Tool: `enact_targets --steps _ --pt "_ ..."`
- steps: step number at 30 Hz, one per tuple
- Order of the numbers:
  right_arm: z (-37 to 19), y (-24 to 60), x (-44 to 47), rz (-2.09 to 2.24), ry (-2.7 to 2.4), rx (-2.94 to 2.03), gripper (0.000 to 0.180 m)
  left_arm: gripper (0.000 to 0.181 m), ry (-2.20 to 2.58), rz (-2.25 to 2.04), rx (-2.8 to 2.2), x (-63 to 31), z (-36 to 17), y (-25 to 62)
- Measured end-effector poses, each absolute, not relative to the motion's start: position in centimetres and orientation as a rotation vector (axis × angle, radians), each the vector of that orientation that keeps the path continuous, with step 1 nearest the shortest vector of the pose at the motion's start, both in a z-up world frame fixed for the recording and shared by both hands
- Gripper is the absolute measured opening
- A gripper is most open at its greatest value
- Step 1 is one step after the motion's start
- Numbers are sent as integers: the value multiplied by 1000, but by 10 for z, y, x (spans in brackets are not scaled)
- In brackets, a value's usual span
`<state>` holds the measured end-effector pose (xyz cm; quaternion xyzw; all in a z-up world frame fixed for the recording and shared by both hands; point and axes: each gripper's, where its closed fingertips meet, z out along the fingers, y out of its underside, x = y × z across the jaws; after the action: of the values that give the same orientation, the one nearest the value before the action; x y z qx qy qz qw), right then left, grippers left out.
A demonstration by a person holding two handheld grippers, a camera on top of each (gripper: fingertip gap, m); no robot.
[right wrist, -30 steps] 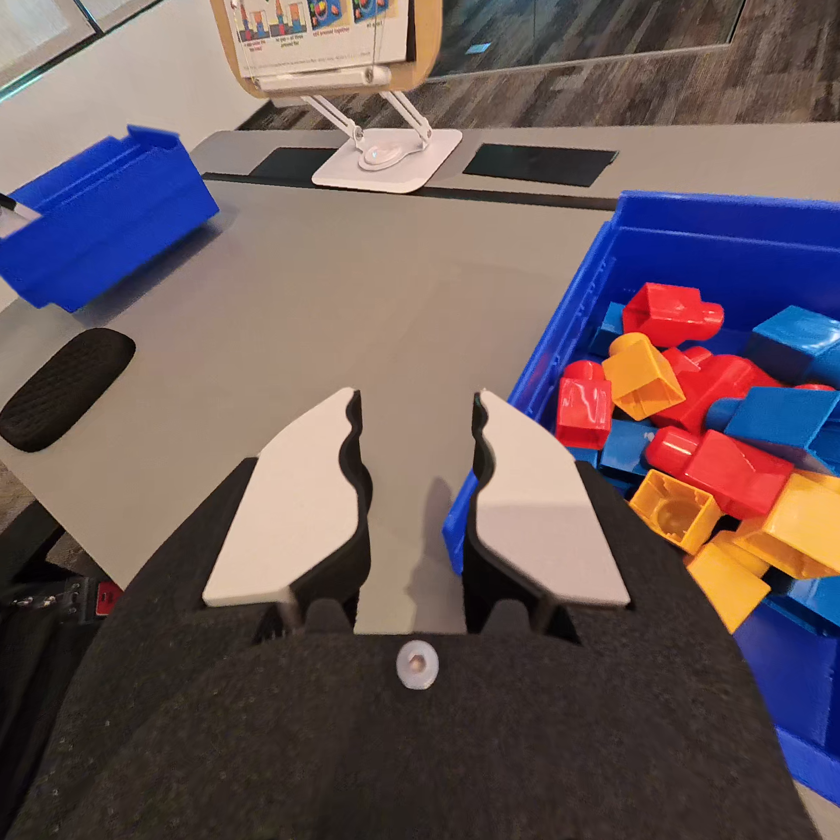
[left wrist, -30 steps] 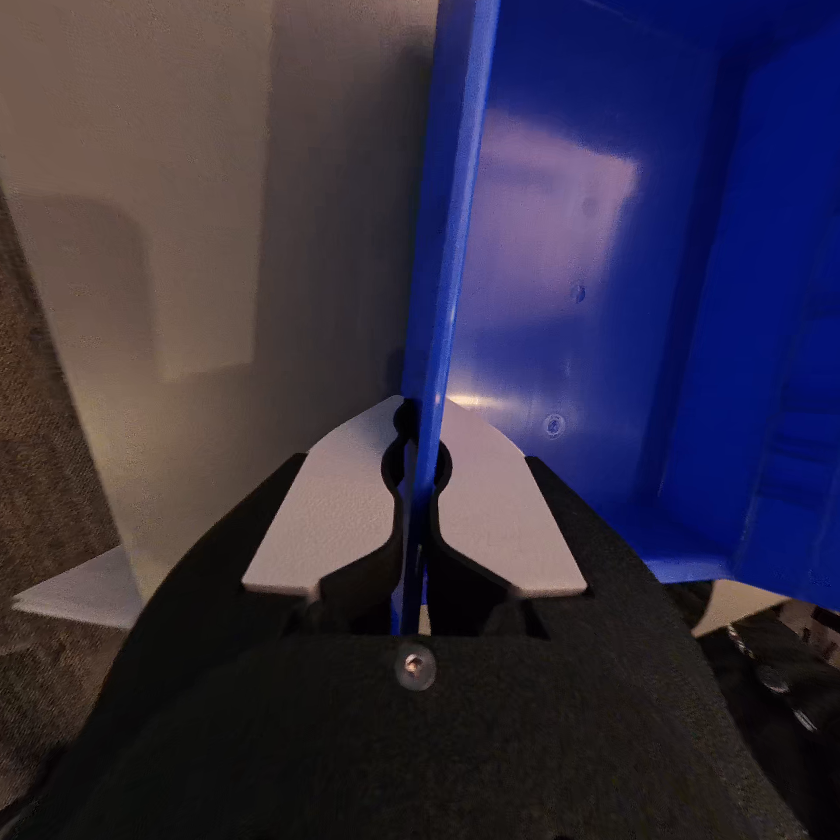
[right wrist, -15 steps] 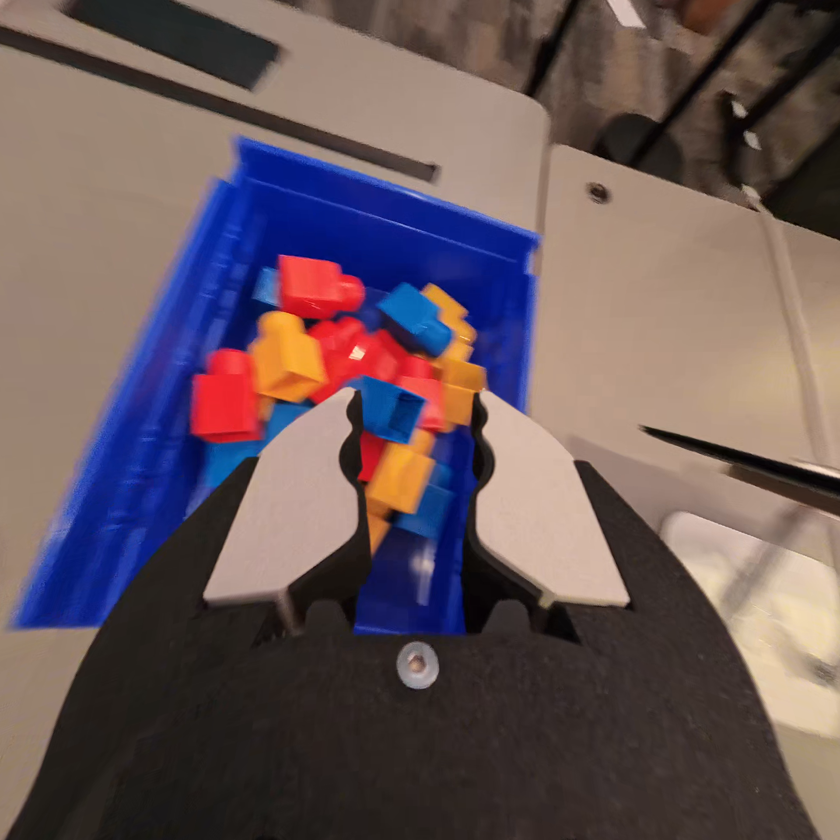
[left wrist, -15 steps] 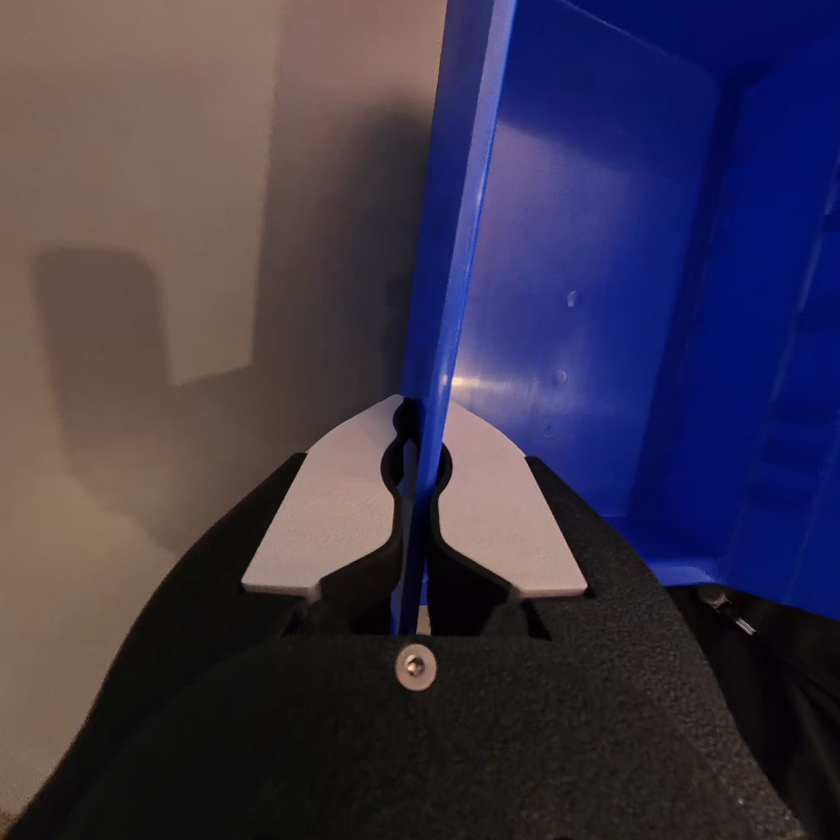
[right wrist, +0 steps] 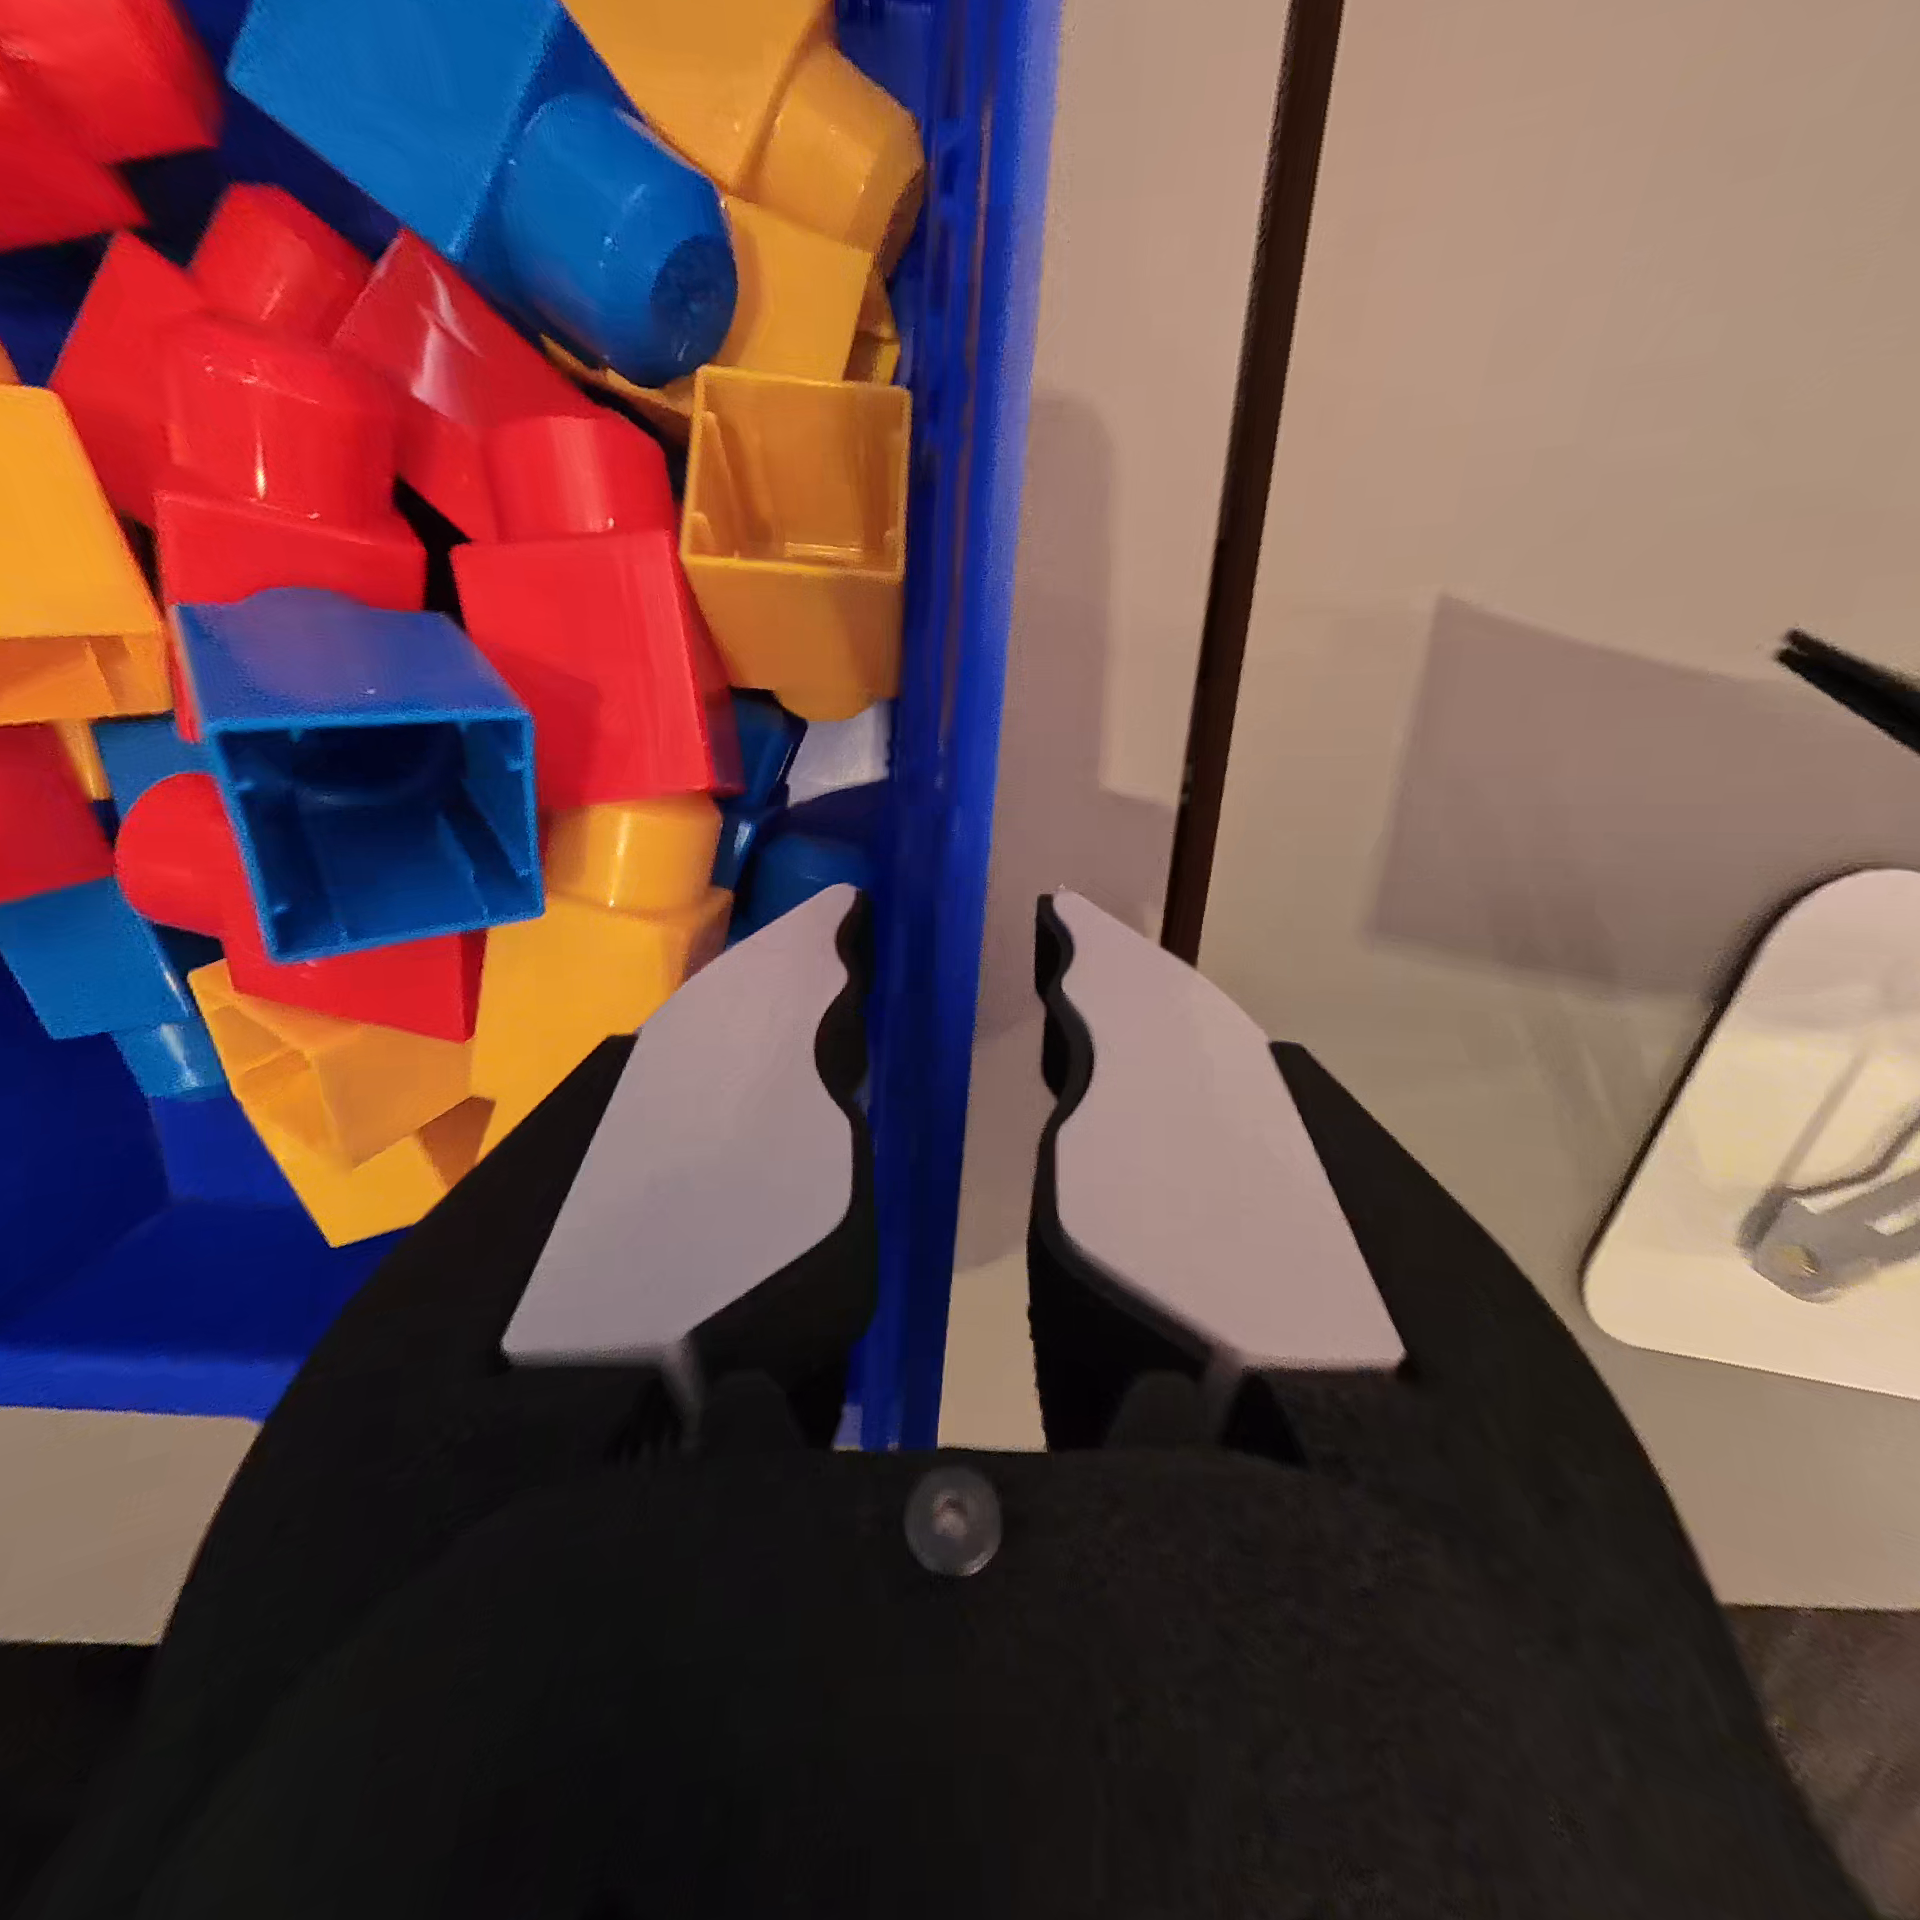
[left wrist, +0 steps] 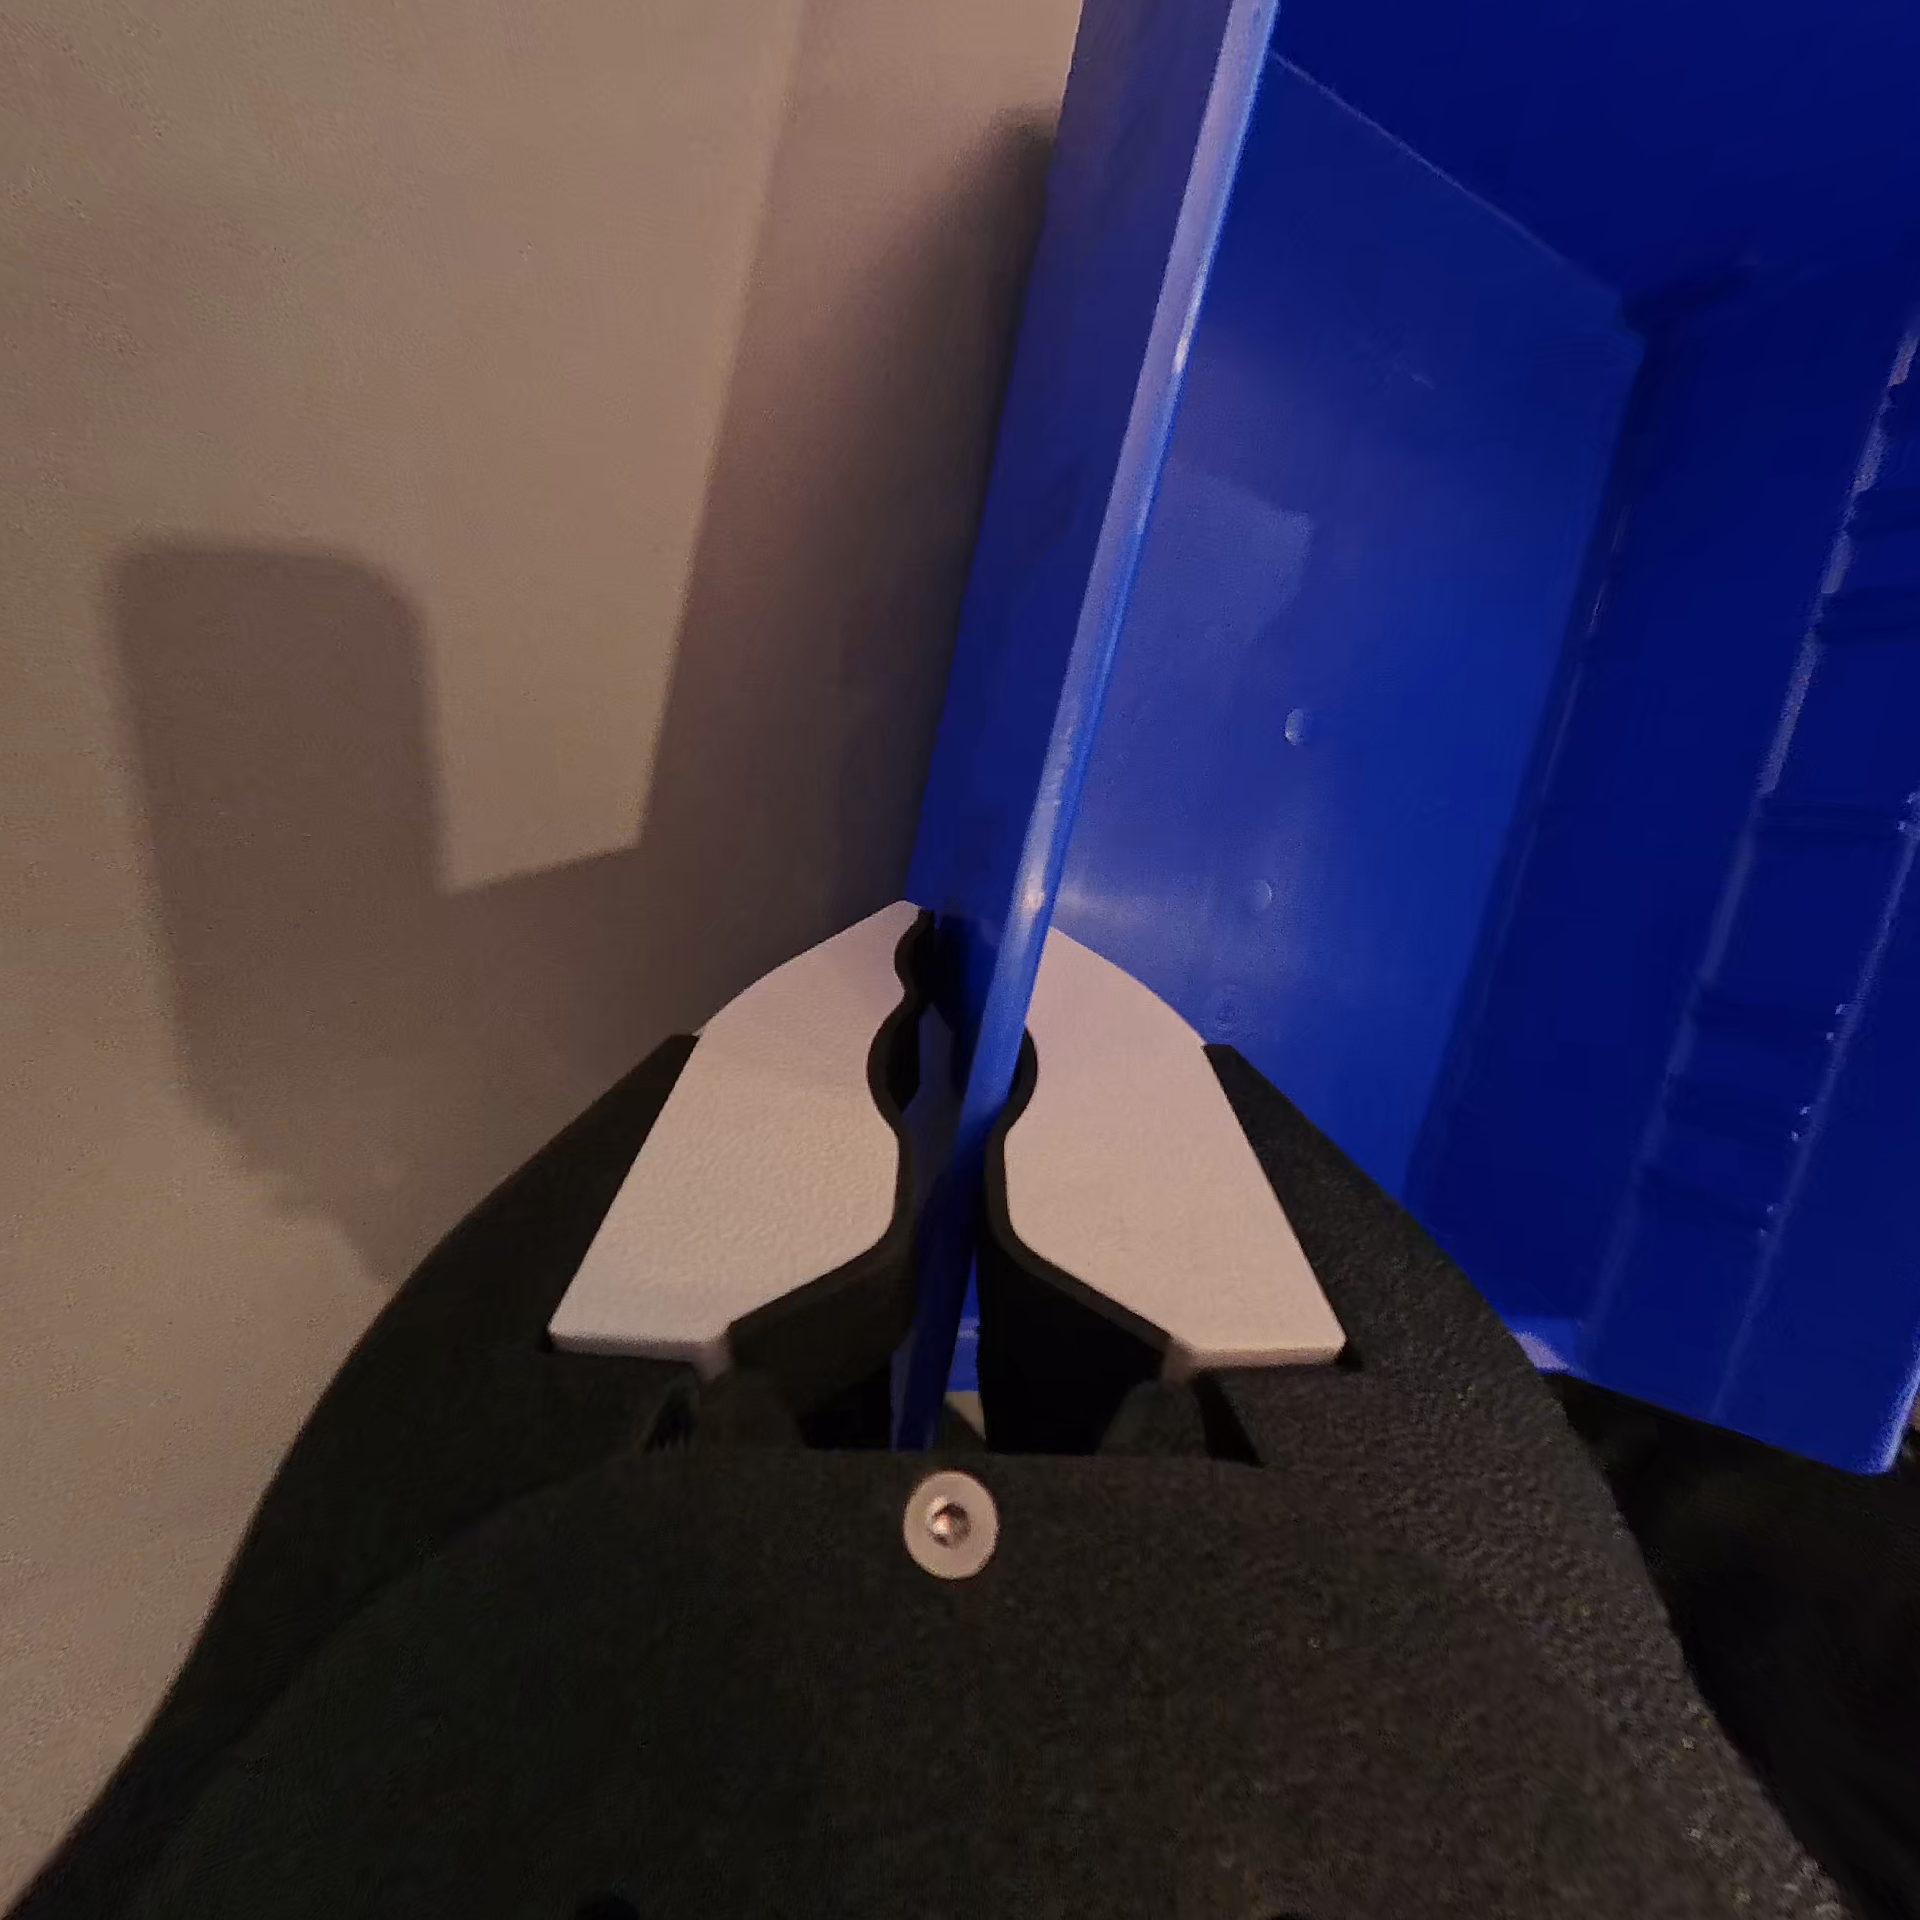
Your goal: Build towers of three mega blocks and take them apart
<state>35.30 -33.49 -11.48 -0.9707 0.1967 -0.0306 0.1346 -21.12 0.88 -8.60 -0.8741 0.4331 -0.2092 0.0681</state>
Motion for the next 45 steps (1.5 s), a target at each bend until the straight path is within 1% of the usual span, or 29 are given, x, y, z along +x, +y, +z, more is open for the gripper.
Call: enact_targets --steps 3,6,9,10,12,16,19,20,21,24,26,28,30,33,40,45 --pt "-128 -329 349 25 597 -2834 24 7 1246 -604 -2647 -205 -93 4" --pt "-135 -330 345 72 592 -2913 11 7 1229 -576 -2648 -204 -98 2" --pt "-136 -328 344 102 570 -2922 9 7 1217 -604 -2654 -203 -102 -2" --pt "-136 -326 342 154 576 -2904 5 7 1212 -610 -2658 -203 -104 -3" --pt "-136 -325 342 200 606 -2862 5 9 1213 -655 -2665 -201 -107 -7" --pt "-137 -325 342 158 577 -2877 5 14 1195 -711 -2675 -201 -112 -10" --pt "-137 -325 342 187 610 -2863 5 29 1140 -883 -2642 -194 -105 -14" --pt "-137 -325 341 193 622 -2859 4 29 1133 -914 -2628 -195 -103 -14" --pt "-137 -325 341 203 651 -2852 4 30 1134 -915 -2616 -198 -102 -13" --pt "-137 -327 338 238 686 -2834 4 40 1139 -872 -2558 -212 -98 -6" --pt "-136 -329 337 246 689 -2828 4 40 1139 -883 -2515 -223 -91 -5" --pt "-134 -334 334 261 706 -2835 4 34 1166 -896 -2474 -236 -84 -13" --pt "-129 -339 332 269 719 -2834 4 34 1201 -921 -2392 -245 -73 -28" --pt "-115 -343 328 279 733 -2823 4 43 1217 -891 -2278 -266 -60 -48" --pt "-45 -332 304 241 713 -2834 4 41 1133 -949 -2142 -309 -38 -85" --pt "18 -292 250 207 584 -2867 4 42 1027 -867 -2120 -347 -42 -81"
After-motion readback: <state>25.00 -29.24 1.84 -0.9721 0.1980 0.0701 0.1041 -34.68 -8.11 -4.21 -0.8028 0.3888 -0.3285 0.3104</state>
